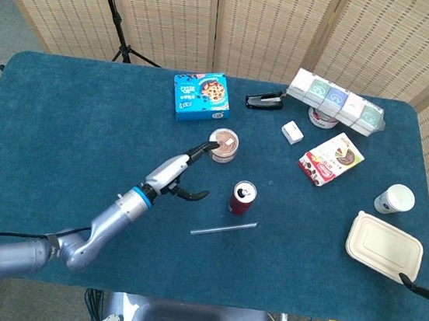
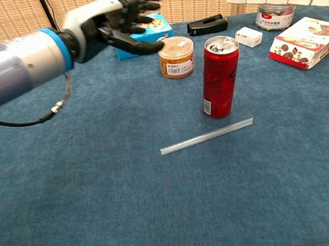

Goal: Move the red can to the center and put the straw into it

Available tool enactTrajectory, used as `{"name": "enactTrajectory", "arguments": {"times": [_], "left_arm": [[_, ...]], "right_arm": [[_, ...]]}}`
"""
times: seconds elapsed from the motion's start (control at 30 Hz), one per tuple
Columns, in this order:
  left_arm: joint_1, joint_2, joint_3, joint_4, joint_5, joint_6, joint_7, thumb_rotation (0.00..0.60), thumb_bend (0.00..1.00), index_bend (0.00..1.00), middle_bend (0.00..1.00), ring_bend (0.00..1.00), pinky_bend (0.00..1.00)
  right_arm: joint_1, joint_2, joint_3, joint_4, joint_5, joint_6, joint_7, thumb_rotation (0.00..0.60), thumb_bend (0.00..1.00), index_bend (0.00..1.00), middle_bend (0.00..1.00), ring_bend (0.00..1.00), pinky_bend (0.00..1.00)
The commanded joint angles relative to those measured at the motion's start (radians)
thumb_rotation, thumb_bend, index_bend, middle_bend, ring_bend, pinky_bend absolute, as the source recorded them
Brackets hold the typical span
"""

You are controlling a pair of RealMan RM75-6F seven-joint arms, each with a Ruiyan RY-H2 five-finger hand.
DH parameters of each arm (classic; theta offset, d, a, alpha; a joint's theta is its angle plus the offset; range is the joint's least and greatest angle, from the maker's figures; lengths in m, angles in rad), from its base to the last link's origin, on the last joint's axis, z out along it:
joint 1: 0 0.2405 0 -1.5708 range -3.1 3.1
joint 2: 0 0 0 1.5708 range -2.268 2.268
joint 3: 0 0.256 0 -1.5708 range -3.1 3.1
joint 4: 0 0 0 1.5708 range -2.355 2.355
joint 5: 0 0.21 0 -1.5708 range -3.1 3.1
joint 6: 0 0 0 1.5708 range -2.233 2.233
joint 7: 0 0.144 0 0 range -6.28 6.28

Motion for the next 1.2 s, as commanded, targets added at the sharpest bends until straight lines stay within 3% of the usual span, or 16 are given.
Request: {"name": "enactTrajectory", "arguments": {"times": [0.03,0.23,0.37,0.6,0.93,1.2], "left_arm": [[0.066,0.098,0.026,-0.093,0.035,0.075,0.042,0.6,0.3,0.0,0.0,0.0,0.0],[0.123,0.209,0.046,-0.171,0.046,0.127,0.087,0.6,0.3,0.0,0.0,0.0,0.0],[0.221,0.386,0.084,-0.25,0.058,0.2,0.148,0.6,0.3,0.0,0.0,0.0,0.0],[0.403,0.592,0.178,-0.375,-0.028,0.356,0.417,0.6,0.3,0.0,0.0,0.0,0.0],[0.562,0.666,0.247,-0.378,-0.038,0.479,0.389,0.6,0.3,0.0,0.0,0.0,0.0],[0.62,0.728,0.257,-0.412,-0.01,0.518,0.353,0.6,0.3,0.0,0.0,0.0,0.0]], "right_arm": [[0.0,-0.002,-0.003,-0.003,-0.005,0.002,-0.007,0.6,0.0,0.0,0.0,0.0,0.0],[0.0,-0.005,-0.008,-0.011,-0.013,0.007,-0.023,0.6,0.0,0.0,0.0,0.0,0.0],[0.007,-0.02,-0.021,-0.019,-0.031,0.0,-0.073,0.6,0.0,0.0,0.0,0.0,0.0],[0.024,-0.055,-0.035,-0.02,-0.055,-0.004,-0.176,0.6,0.0,0.0,0.0,0.0,0.0],[0.053,-0.065,-0.081,0.001,-0.167,-0.018,-0.312,0.6,0.0,0.01,0.0,0.0,0.0],[0.155,-0.058,-0.122,-0.012,-0.303,-0.147,-0.328,0.6,0.0,0.07,0.0,0.0,0.0]]}}
